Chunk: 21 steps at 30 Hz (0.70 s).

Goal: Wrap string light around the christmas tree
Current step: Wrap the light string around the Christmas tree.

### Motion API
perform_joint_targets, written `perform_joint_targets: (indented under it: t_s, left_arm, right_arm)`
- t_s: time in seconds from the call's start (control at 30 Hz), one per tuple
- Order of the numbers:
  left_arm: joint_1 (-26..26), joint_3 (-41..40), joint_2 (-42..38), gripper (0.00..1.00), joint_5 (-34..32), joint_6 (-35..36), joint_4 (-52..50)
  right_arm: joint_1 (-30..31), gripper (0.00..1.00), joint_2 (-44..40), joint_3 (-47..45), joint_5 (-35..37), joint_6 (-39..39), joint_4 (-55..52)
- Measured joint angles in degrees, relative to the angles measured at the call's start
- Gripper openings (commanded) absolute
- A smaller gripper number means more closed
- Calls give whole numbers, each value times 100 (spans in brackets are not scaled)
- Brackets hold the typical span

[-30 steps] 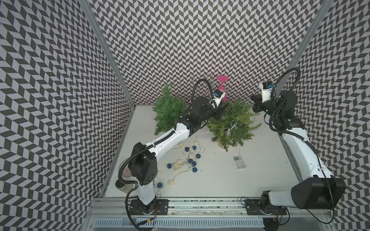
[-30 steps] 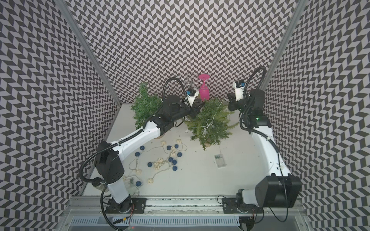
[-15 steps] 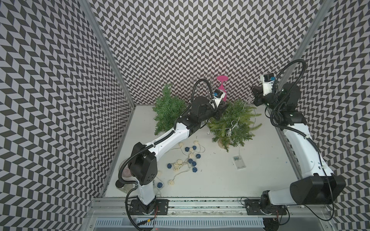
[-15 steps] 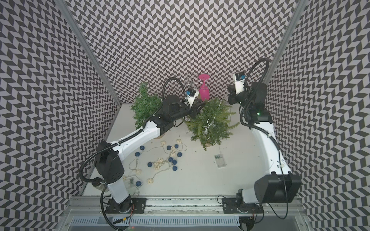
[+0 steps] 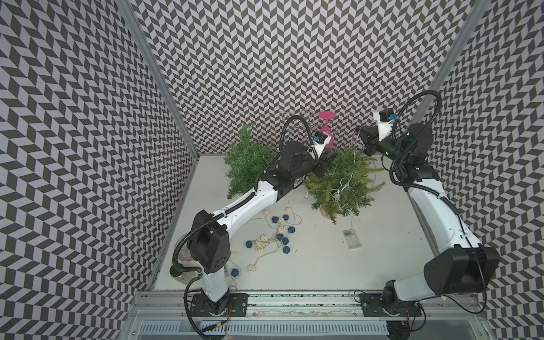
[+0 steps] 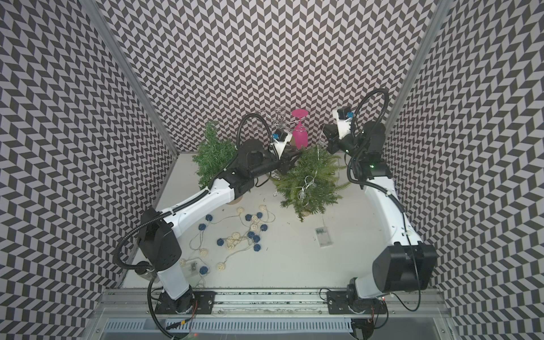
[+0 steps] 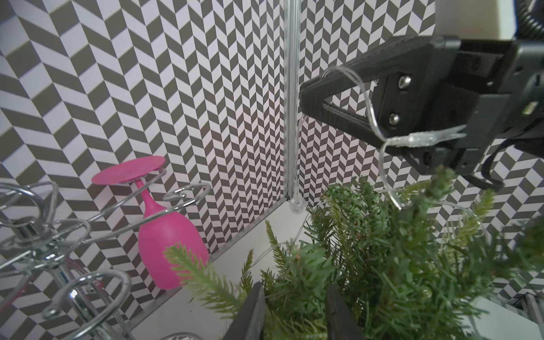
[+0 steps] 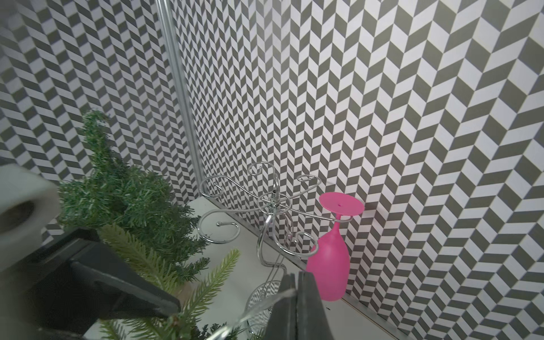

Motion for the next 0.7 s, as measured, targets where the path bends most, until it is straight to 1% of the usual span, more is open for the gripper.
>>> perform_joint_targets:
  t_s: [0.07, 0.13, 0.27, 0.3, 0.37, 0.53, 0.57, 0.63, 0.7]
  left_arm:
    - [42, 0, -111, 59, 20, -13, -33]
    - [96, 17, -251, 65, 50, -35, -81]
    - [315, 118, -573, 65, 243, 155, -125]
    - [396, 181, -612, 65, 378, 247, -131]
    - [584, 439, -595, 70, 800, 450, -173]
    - [966, 1388, -57, 71, 1759, 807, -413]
    - [1014, 1574, 96, 70, 1910, 859, -490]
    - [1054, 1805, 363, 69, 2144, 1001, -647]
    - [1025, 1862, 544, 69, 2269, 1110, -763]
  right_arm:
    - [0, 1, -2, -138, -136, 111, 247]
    - [-2, 1, -2, -299, -260, 234, 448]
    - [-20, 1, -2, -518, -511, 444, 800]
    - [-31, 1, -2, -568, -568, 496, 927]
    - [-63, 1, -11, -710, -697, 619, 1211]
    - [-142, 1, -11, -835, -1032, 992, 1740]
    - [-149, 1, -11, -835, -1080, 1049, 1862]
    - [-164, 1, -13, -863, -1172, 1163, 2129]
    - [-164, 1, -22, -931, -1255, 1274, 2361]
